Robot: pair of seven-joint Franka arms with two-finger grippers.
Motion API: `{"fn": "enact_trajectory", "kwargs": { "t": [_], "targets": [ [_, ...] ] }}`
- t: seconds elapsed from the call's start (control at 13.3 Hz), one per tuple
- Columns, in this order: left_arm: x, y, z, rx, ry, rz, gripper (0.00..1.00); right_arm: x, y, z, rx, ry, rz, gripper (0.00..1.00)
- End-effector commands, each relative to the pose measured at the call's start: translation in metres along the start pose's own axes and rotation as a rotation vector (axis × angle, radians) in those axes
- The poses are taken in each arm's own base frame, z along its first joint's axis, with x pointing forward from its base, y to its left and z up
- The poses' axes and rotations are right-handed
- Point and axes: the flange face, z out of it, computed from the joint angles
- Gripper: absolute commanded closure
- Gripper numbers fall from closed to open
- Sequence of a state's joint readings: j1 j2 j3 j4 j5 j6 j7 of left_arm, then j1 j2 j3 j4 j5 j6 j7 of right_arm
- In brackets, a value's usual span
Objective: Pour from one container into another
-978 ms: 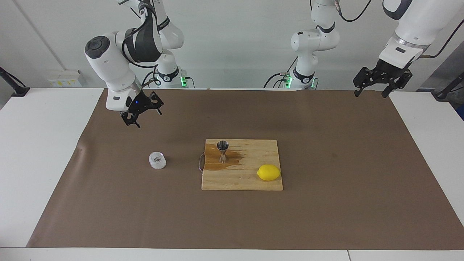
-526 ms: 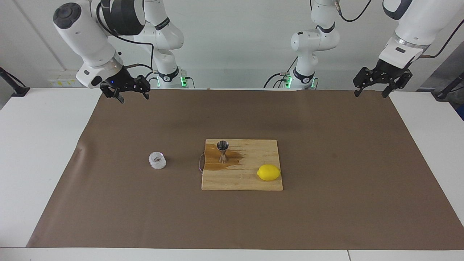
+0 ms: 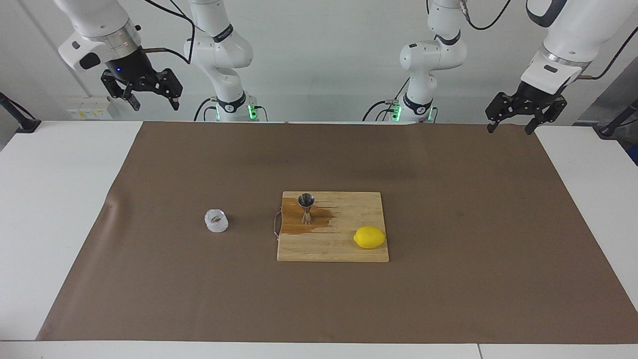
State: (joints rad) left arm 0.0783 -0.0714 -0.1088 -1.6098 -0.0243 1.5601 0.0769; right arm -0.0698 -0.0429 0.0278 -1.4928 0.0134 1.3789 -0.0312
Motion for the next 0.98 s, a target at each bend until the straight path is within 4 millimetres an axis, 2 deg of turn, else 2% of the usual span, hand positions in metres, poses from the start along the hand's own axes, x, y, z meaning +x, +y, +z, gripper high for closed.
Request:
{"fn": "enact_trajectory", "kwargs": {
  "t": [0.0,0.3,0.6,0.68,0.75,0.9],
  "targets": [
    [-0.008,0.001,-0.002,-0.008,-0.004,0.003,0.0,0.016,0.004,-0.002,0.005,0.04,-0.007,0.0],
    [-0.008,0.001,-0.002,-0.01,-0.004,0.003,0.0,0.019,0.004,0.003,0.005,0.064,-0.005,0.0],
    [-0.008,0.001,-0.002,-0.008,-0.004,0.003,0.0,0.008,0.025,0.006,0.05,0.008,0.064,0.0],
    [-0.008,0.001,-0.002,-0.008,-0.004,0.003,0.0,0.006,0.025,0.009,0.045,0.006,0.061,0.0],
    [-0.008,0.001,-0.002,-0.008,-0.004,0.003,0.0,0.006,0.011,0.01,0.032,0.003,0.04,0.0],
    [-0.008,0.001,-0.002,-0.008,-0.004,0.003,0.0,0.009,0.012,0.013,0.034,0.026,0.047,0.0]
  ]
}}
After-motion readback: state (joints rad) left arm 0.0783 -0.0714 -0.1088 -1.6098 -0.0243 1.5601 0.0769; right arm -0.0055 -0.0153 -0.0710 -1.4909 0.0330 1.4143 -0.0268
